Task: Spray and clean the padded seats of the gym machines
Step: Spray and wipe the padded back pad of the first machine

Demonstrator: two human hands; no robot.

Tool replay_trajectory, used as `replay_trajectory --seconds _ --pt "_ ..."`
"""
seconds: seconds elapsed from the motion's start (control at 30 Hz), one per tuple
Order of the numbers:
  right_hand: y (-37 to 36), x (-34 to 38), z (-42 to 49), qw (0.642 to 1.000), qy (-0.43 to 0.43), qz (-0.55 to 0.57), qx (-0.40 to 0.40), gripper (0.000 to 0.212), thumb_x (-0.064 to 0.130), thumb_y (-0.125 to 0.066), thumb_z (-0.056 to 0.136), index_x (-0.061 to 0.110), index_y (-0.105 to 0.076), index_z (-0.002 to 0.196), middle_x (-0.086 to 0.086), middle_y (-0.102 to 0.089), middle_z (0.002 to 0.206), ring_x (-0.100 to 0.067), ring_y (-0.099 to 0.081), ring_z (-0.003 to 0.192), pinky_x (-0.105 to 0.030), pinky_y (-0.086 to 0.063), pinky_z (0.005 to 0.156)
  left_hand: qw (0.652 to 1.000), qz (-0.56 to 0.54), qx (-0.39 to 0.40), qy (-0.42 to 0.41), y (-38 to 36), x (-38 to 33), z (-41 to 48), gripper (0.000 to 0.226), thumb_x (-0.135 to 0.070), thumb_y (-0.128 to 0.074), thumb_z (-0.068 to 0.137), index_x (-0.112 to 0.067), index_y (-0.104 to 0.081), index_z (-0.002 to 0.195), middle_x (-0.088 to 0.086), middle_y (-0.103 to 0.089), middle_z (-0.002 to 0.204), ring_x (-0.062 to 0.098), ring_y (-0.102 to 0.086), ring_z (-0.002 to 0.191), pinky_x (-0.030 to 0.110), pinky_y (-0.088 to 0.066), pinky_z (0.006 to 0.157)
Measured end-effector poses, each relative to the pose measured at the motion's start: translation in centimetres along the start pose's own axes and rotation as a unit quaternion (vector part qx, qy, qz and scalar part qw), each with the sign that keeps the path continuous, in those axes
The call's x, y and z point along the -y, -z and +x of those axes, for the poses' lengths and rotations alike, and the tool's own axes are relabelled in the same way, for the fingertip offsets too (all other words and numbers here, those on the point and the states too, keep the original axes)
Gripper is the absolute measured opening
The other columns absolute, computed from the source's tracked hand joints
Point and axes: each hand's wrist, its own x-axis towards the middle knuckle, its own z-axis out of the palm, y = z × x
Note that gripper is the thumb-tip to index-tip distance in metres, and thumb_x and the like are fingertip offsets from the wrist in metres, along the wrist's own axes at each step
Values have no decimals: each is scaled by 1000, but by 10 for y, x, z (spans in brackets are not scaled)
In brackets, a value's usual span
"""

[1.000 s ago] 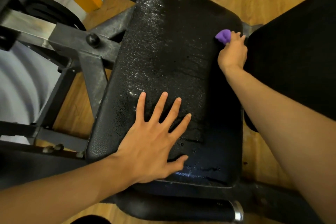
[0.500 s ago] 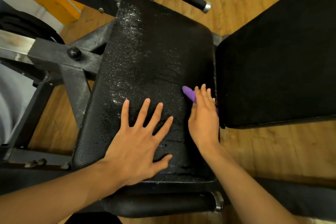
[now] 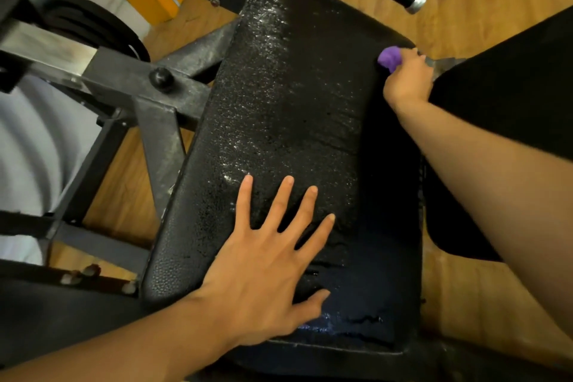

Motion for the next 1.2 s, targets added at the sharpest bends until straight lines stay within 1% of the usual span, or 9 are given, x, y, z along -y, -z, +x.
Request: replay_trajectory --seconds 0.27,0.5,0.57,0.63,0.7,0.8,0.93,1.07,1.2 --pt "-2 5 29 999 -31 -13 -12 40 3 -53 96 13 -55 135 -13 -55 138 -32 -51 129 -44 -42 108 1000 -6 10 8 2 -1 2 90 -77 -45 85 -22 -39 156 17 -29 164 48 -21 151 82 -10 110" --pt "17 -5 -75 1000 2 25 -15 30 7 -49 97 16 -57 125 -10 -61 127 -32 -56 121 -42 -45 98 1000 6 20 7 6 -4 2 89 -77 -48 84 -21 -44 154 17 -35 162 49 -27 149 83 -14 108" --pt "17 -12 -110 999 16 43 -26 36 5 -48 97 17 -58 129 -9 -60 134 -31 -54 127 -42 -44 105 1000 7 20 4 6 -5 3 90 -77 -49 83 -21 -45 153 17 -36 161 49 -28 148 82 -14 107" --pt "12 -16 -139 998 32 44 -32 47 1 -49 97 17 -51 142 -7 -48 151 -26 -40 143 -41 -30 120 1000 5 19 -1 6 -6 4 90 -77 -51 81 -21 -47 152 17 -38 160 50 -31 147 82 -15 106" --pt "6 -18 -147 998 36 32 -39 55 -2 -49 97 16 -44 149 -6 -37 159 -21 -27 150 -38 -18 125 1000 0 18 -6 5 -6 5 91 -78 -52 80 -21 -48 151 18 -40 159 51 -33 145 83 -16 106" --pt "2 -12 -109 998 28 9 -54 58 -6 -45 95 14 -43 150 -9 -35 159 -24 -27 150 -39 -17 125 1000 -3 15 -7 3 -7 8 92 -78 -52 79 -21 -49 151 17 -39 159 51 -33 145 84 -15 105" --pt "-11 4 -23 995 -51 49 -66 43 3 -45 95 18 -62 131 -13 -56 140 -35 -51 129 -42 -41 105 1000 -8 19 1 1 -5 8 93 -79 -51 80 -21 -46 153 17 -37 161 50 -29 148 85 -13 105" --pt "-14 12 37 986 -102 113 -63 30 18 -50 94 23 -74 111 -1 -70 117 -22 -62 113 -31 -45 90 1000 -13 21 5 0 -4 9 93 -77 -50 80 -20 -44 154 17 -35 162 50 -26 149 85 -11 106" --pt "-2 20 59 978 -105 175 -40 36 21 -49 86 19 -77 108 -1 -72 112 -16 -63 106 -25 -44 97 999 -24 31 8 -1 -5 9 94 -77 -51 80 -20 -44 154 16 -34 163 49 -24 150 85 -10 107"
